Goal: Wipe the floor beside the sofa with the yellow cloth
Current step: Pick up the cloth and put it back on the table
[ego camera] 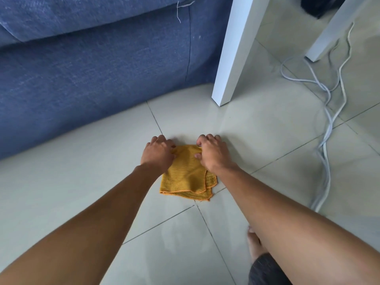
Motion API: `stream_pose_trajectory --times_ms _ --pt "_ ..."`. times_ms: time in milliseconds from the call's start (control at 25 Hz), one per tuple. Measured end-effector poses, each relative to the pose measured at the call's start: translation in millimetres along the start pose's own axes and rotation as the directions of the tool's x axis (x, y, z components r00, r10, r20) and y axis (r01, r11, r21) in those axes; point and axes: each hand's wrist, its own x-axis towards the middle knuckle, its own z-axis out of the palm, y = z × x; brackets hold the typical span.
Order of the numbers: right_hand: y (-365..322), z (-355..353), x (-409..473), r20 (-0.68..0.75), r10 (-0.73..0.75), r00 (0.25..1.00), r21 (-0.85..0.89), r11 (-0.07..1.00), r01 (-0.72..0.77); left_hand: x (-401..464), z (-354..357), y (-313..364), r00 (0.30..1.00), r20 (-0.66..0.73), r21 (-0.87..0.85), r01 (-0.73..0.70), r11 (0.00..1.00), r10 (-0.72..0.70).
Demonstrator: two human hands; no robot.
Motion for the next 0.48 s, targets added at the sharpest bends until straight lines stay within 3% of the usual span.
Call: stream_pose_trajectory --times_ms 160,280,480 --pt "-7 -9 2 0.074 -0.052 0.996 0.011 0.999 0.051 1 -15 6 0.998 0.05 -0.187 0.058 0.981 -0.05" --pt "-11 -26 -2 0.143 0.023 0.99 0.08 0.996 -0.035 -6 -37 6 0.988 0.144 -0.321 0.1 0.942 -0.056" --pt "-28 -81 -22 0.258 -0.031 0.966 0.068 0.998 0.013 -30 -89 11 0.979 0.201 -0.37 0.106 0.923 -0.033"
